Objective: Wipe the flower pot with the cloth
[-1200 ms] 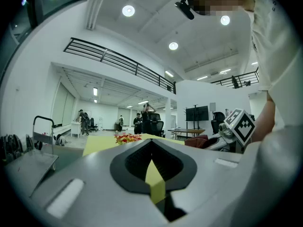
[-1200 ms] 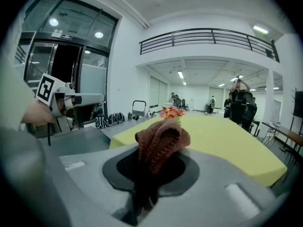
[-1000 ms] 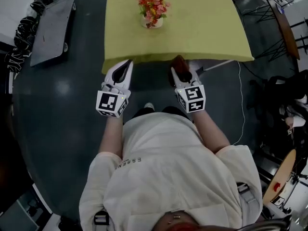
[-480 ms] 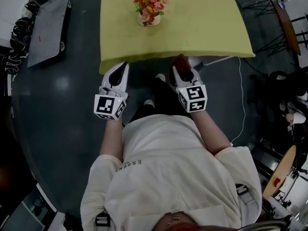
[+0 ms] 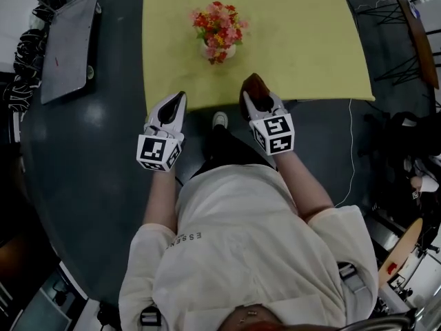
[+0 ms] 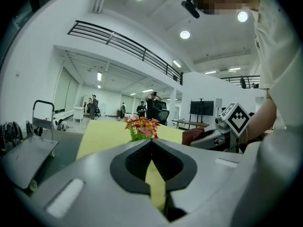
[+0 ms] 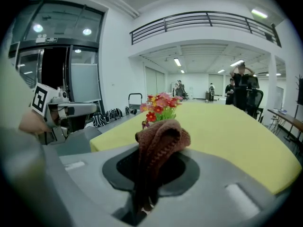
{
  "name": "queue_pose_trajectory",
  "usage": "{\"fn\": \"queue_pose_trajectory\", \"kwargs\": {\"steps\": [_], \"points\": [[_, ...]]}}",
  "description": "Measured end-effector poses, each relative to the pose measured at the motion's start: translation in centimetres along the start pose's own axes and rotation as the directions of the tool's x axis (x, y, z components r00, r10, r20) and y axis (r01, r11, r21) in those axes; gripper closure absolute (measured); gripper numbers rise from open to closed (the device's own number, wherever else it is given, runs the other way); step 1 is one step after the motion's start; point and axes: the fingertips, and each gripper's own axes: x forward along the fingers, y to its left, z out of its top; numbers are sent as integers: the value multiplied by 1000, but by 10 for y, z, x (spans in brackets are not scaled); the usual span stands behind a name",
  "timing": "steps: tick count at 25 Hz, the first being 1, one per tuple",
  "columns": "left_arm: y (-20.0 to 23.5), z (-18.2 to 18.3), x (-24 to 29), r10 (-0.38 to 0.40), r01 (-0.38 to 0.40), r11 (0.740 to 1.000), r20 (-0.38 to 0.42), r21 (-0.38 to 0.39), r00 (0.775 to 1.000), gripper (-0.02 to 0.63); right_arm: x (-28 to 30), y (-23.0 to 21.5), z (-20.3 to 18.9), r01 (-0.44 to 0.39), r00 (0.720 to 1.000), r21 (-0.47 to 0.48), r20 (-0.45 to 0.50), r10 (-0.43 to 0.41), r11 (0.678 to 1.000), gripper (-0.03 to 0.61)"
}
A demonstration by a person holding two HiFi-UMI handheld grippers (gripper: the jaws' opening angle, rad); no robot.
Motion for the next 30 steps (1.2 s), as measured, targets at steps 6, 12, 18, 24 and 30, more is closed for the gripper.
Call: {"fn": "queue_pose_trajectory", "kwargs": {"steps": [6,12,18,24,30], "points": [[43,-12,74,-32,31,999,-89,-4,995,598,76,-17,16,-85,993,16,-86,86,996,523],[63,-18,141,-124,118,992,-147,-50,981,597,130,5,9,-279,944,-35,-192,268,960,523],[70,-35,171,-167,159,986,-219,-56,961,597,153,34,5,-414,888,-41,-238,393,909,523],[66,-45,180,-227,221,974,-249,-54,942,597,169,49,7,-476,858,-43,-243,453,879,522],[67,-46,182,-249,246,968,-244,-44,937,598,171,39,6,-451,866,43,-221,449,891,522]]}}
